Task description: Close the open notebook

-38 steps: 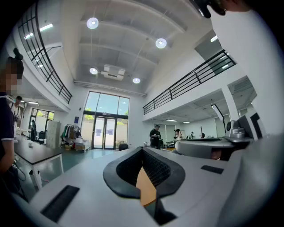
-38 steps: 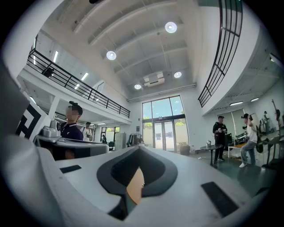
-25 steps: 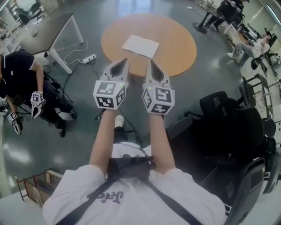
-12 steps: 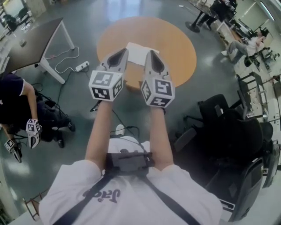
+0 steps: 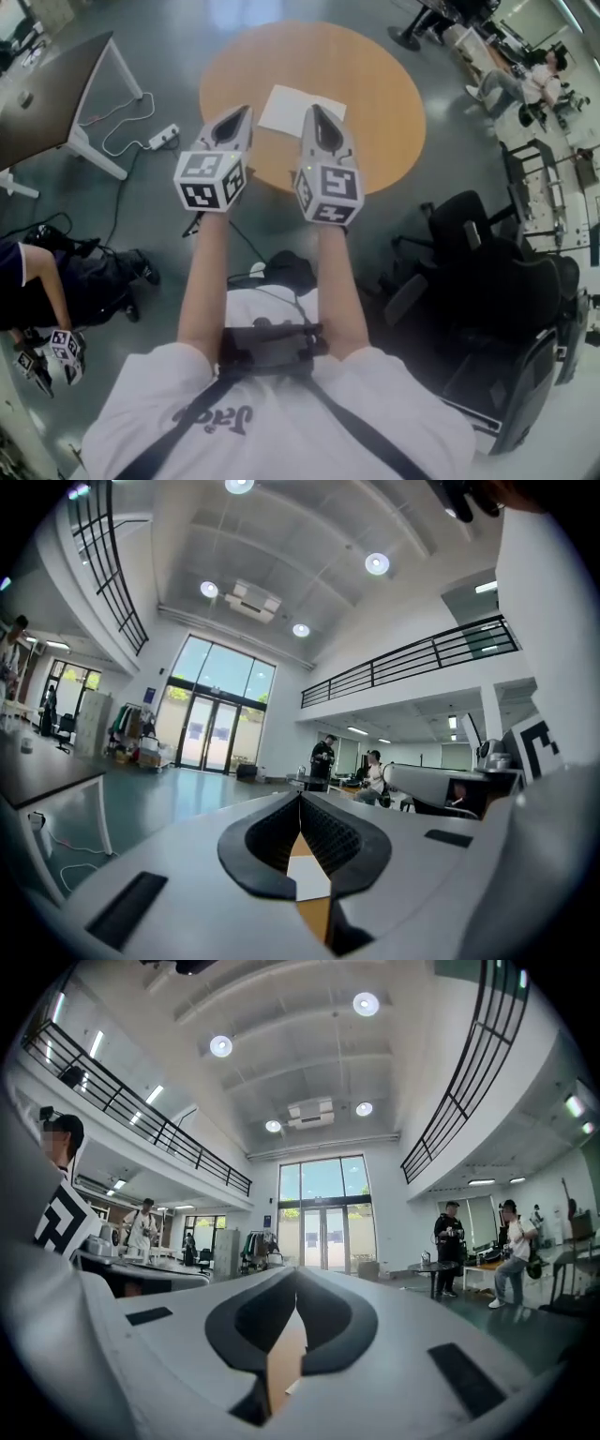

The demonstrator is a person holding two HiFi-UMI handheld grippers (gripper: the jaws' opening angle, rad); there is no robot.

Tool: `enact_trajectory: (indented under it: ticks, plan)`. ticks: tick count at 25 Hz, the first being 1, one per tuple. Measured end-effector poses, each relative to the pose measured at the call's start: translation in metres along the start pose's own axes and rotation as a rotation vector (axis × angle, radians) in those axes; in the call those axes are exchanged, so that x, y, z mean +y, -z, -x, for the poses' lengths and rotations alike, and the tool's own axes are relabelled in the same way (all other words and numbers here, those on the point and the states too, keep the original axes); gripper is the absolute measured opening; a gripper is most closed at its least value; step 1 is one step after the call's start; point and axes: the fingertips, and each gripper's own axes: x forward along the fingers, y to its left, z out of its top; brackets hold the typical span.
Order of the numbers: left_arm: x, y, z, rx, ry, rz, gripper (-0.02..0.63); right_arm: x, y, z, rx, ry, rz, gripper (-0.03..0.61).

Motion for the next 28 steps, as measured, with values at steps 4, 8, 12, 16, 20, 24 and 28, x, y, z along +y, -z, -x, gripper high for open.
enact_trajectory:
  ticks: [4, 8, 12, 16, 20, 24, 28]
  plan:
    - [0.017, 0.022, -0.017, 0.057, 0.004, 0.029, 0.015, -0.005, 0.027, -0.022, 0.073, -0.005, 0.056, 0.025]
    - [0.031, 0.037, -0.026, 0.084, -0.016, 0.045, 0.015, -0.011, 0.053, -0.038, 0.149, -0.017, 0.125, 0.052]
    - [0.050, 0.053, -0.043, 0.111, -0.024, 0.050, 0.014, -0.021, 0.071, -0.065, 0.174, -0.016, 0.100, 0.052]
    - [0.066, 0.069, -0.055, 0.130, -0.057, 0.074, 0.015, -0.029, 0.089, -0.082, 0.217, -0.082, 0.123, 0.049]
    - [0.075, 0.099, -0.068, 0.168, -0.087, 0.123, 0.015, -0.050, 0.111, -0.094, 0.265, -0.133, 0.139, 0.028]
    - [0.074, 0.138, -0.089, 0.239, -0.086, 0.180, 0.015, -0.067, 0.139, -0.117, 0.354, -0.182, 0.243, 0.029]
    - [0.073, 0.178, -0.113, 0.306, -0.074, 0.263, 0.015, -0.083, 0.171, -0.147, 0.442, -0.257, 0.290, 0.028]
